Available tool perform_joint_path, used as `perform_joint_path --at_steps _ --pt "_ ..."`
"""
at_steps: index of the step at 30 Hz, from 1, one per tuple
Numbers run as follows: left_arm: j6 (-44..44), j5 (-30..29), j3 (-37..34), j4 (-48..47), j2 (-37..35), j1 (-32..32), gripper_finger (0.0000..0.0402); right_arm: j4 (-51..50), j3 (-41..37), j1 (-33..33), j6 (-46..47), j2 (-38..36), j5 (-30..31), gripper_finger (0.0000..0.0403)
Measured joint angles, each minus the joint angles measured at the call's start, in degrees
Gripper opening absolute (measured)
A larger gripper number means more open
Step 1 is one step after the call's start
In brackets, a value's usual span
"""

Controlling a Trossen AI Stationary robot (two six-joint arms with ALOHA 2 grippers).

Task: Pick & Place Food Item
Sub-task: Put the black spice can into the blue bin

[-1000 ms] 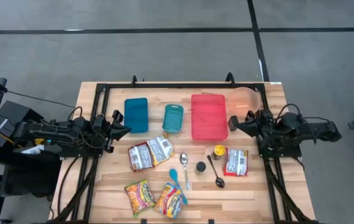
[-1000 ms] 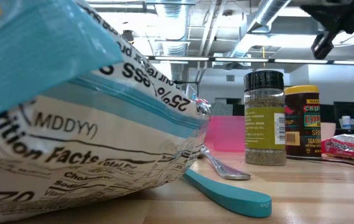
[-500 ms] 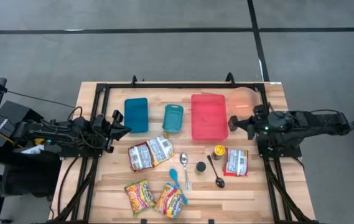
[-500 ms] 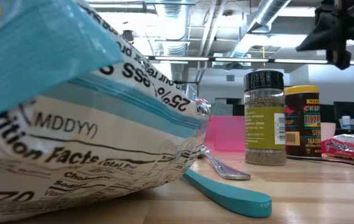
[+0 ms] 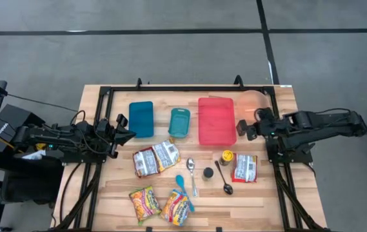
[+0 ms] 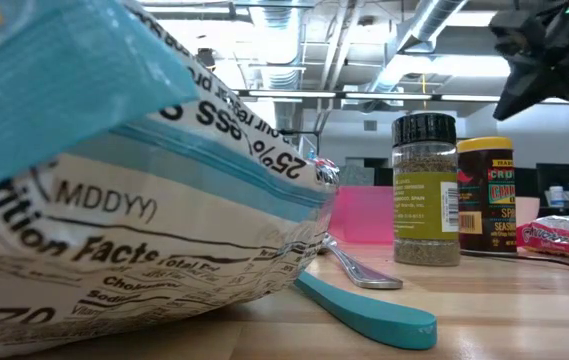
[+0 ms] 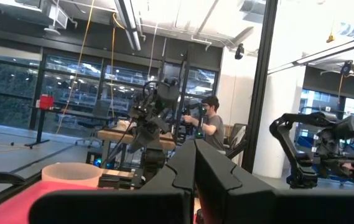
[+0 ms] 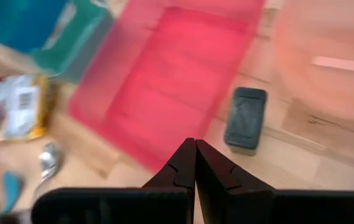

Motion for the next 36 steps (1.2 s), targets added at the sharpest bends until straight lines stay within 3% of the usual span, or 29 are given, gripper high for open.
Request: perform_joint_path --at_steps 5,10,17,29,36 --pt "0.2 0.0 0.0 0.0 0.0 0.0 0.0 -0.3 0.0 -6.1 0.2 4.5 -0.6 0.0" --pt "0.2 0.0 0.0 0.0 0.0 0.0 0.0 1.2 0.0 -14.2 -6.1 7.7 -4.9 0.0006" --pt "0.2 0.0 0.0 0.0 0.0 0.0 0.0 3.9 0.0 -23.0 -13.7 10.7 -12.6 0.0053" --pt "0.2 0.0 0.0 0.1 0.0 0.0 0.0 4.2 0.0 -26.4 -16.9 15.9 -15.2 0.0162" --pt "0.2 0.0 0.0 0.1 0.0 0.0 0.0 6.9 0.0 -26.3 -17.4 18.4 -15.2 0.0182"
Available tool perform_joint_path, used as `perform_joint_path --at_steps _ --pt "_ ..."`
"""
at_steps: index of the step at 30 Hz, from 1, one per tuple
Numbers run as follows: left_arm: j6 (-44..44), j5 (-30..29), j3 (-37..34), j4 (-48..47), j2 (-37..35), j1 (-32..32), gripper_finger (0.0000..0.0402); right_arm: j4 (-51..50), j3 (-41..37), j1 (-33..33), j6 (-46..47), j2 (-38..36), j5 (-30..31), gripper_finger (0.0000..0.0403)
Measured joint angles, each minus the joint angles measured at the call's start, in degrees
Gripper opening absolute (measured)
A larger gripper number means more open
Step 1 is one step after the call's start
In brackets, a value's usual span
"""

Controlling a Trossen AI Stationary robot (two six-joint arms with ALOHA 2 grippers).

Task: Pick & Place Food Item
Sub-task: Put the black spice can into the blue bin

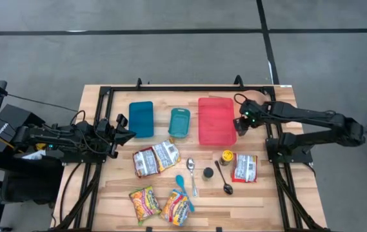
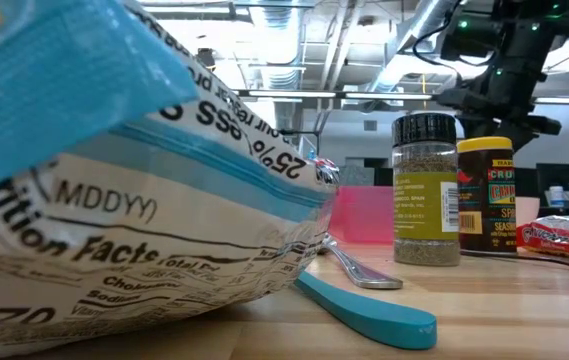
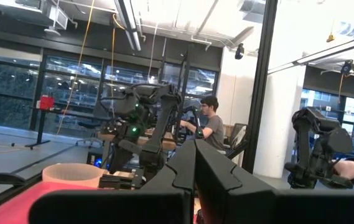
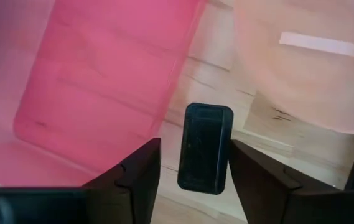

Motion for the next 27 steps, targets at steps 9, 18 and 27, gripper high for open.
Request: perform_joint_path --at_steps 9,18,27 --pt "0.0 0.0 0.0 0.0 0.0 0.0 0.0 -0.3 0.0 0.0 -0.4 3.6 0.1 0.017" --pt "0.0 0.0 0.0 0.0 0.0 0.0 0.0 -0.3 0.0 0.0 -0.6 3.3 0.2 0.0169" --pt "0.0 0.0 0.0 0.0 0.0 0.0 0.0 -0.1 0.0 -1.6 -3.6 3.8 -2.8 0.0193"
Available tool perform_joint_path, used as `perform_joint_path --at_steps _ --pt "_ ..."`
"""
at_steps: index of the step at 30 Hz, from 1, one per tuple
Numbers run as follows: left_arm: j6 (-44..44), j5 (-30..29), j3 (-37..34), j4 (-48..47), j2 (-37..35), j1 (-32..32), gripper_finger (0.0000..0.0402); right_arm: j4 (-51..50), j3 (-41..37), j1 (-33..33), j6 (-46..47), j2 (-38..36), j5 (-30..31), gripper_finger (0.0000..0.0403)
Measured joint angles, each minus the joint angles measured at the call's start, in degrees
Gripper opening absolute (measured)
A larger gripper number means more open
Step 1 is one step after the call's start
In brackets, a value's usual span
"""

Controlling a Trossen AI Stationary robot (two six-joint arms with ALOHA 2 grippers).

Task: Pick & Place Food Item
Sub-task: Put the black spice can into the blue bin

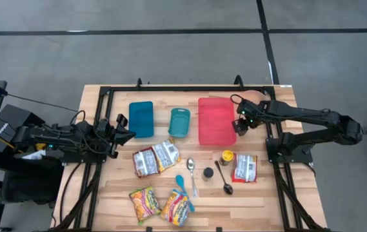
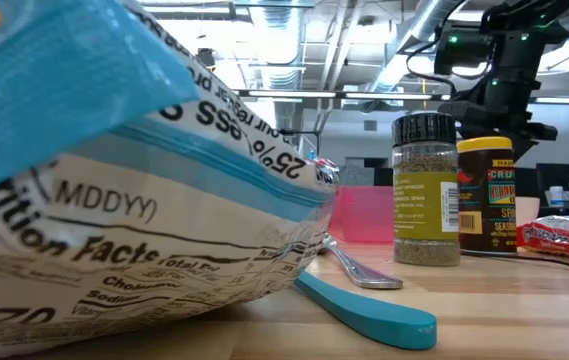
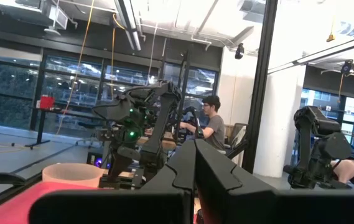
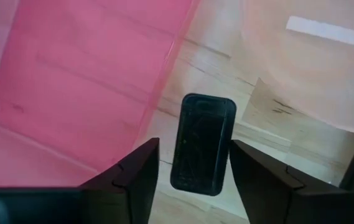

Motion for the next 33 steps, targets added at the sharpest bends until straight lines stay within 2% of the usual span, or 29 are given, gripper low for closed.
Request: perform_joint_path --at_steps 8,26,33 --pt "0.0 0.0 0.0 0.0 0.0 0.0 0.0 -0.8 0.0 -1.8 -0.9 0.0 0.0 0.0235" --pt "0.0 0.0 0.0 0.0 0.0 0.0 0.0 4.5 -3.1 0.5 -0.9 0.0 1.3 0.023" --pt "0.0 0.0 0.0 0.0 0.0 0.0 0.0 4.1 -3.1 2.0 1.1 3.5 2.7 0.023"
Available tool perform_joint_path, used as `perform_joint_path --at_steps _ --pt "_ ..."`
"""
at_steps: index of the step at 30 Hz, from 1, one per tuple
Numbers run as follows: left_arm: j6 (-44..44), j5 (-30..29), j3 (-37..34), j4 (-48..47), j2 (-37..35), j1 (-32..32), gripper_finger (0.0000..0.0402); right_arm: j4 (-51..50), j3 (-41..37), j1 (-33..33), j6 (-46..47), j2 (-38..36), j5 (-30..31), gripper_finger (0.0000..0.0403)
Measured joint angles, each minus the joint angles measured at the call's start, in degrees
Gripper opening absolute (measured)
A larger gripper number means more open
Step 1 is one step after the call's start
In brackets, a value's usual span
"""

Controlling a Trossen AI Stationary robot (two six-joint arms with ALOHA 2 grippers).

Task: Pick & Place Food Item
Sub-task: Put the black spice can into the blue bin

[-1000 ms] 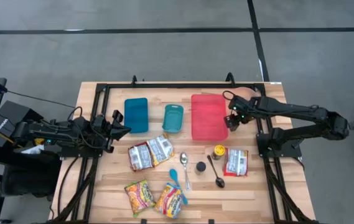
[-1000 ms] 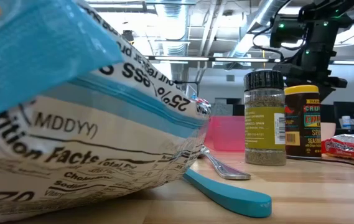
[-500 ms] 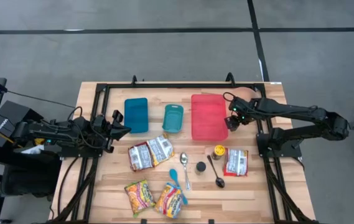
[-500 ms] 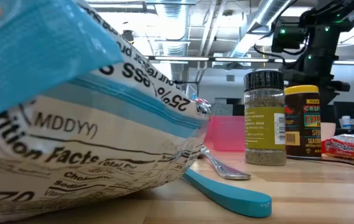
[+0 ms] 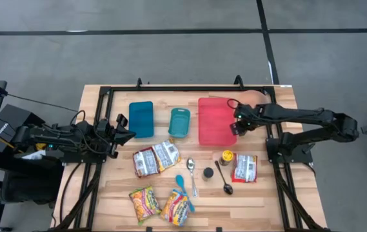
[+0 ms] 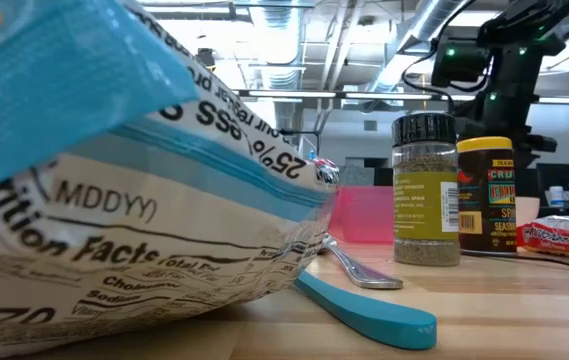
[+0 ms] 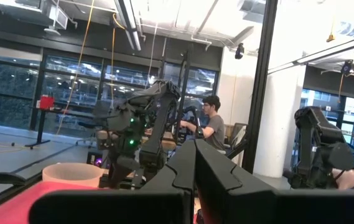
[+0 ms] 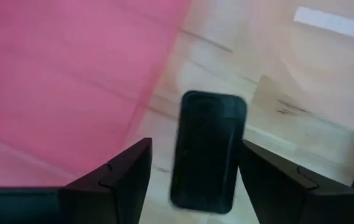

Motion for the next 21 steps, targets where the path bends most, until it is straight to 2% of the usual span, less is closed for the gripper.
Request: perform_joint_path --at_steps 6,13,21 --pt "0.0 0.0 0.0 0.0 0.0 0.0 0.0 0.4 0.0 -0.1 -0.8 3.9 0.5 0.023" --pt "0.0 0.0 0.0 0.0 0.0 0.0 0.0 0.5 0.0 -0.1 -1.7 4.3 0.5 0.0228" --pt "0.0 0.0 0.0 0.0 0.0 0.0 0.0 0.4 0.0 -0.1 -1.9 4.3 0.5 0.0185"
